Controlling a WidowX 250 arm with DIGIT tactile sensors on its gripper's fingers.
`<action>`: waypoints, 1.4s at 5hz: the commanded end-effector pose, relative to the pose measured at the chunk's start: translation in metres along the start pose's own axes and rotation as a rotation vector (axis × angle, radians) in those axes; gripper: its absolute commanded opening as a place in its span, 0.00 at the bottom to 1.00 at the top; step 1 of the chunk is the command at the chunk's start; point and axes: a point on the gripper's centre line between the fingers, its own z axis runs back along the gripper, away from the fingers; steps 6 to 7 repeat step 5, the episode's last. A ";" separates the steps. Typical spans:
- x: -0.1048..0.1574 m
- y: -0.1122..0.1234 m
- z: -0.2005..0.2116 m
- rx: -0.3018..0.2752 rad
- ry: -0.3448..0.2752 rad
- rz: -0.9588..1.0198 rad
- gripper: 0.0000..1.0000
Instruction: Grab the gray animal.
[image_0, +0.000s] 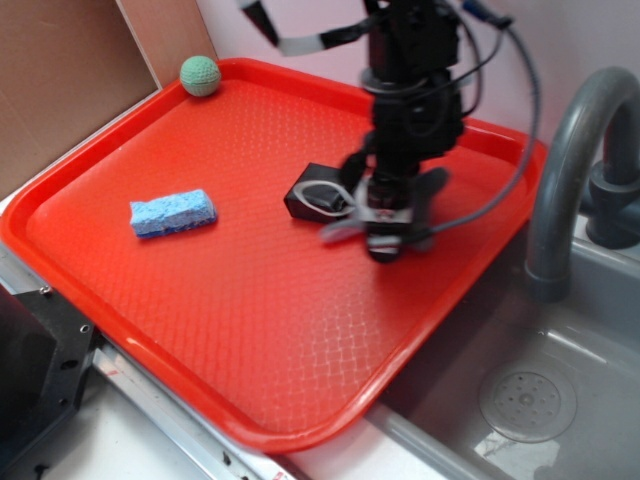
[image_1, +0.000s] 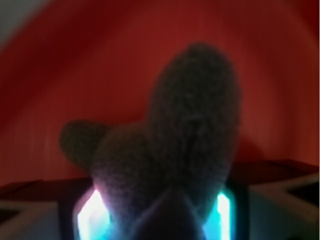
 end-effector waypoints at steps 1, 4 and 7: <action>-0.059 0.005 0.119 0.080 -0.191 0.395 0.00; -0.129 -0.009 0.128 -0.043 -0.232 0.933 0.00; -0.123 0.004 0.121 -0.003 -0.104 0.964 0.00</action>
